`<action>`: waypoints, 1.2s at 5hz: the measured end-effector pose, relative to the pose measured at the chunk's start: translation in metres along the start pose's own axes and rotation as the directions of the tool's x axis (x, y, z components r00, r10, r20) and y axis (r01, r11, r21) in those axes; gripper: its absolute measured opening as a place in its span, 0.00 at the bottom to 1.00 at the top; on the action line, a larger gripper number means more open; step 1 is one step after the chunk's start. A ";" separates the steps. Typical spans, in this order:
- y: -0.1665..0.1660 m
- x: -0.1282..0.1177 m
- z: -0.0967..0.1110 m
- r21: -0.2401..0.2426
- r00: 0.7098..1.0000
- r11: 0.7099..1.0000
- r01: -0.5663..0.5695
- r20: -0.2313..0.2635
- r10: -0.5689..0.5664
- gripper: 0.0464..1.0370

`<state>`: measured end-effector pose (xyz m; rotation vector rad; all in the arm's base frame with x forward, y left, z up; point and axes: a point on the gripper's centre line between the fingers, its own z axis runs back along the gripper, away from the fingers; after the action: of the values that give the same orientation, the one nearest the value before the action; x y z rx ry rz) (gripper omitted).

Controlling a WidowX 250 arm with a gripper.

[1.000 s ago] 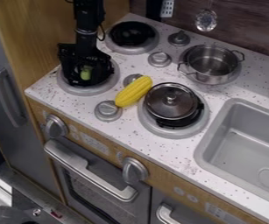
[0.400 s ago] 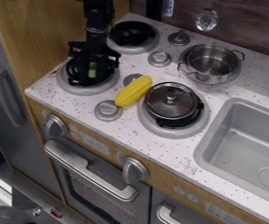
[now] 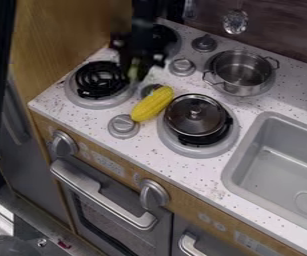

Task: Put the green object between the left burners

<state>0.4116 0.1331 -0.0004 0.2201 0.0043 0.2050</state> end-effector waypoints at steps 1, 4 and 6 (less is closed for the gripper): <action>-0.002 0.041 0.036 -0.006 0.993 1.000 0.007 0.119 -0.007 0.37; -0.005 0.074 -0.002 -0.025 0.993 0.998 -0.053 0.101 0.055 0.37; 0.004 0.042 -0.020 -0.023 0.989 0.989 -0.144 0.029 0.144 0.72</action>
<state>0.4509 0.1496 -0.0181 0.2031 -0.0437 0.3455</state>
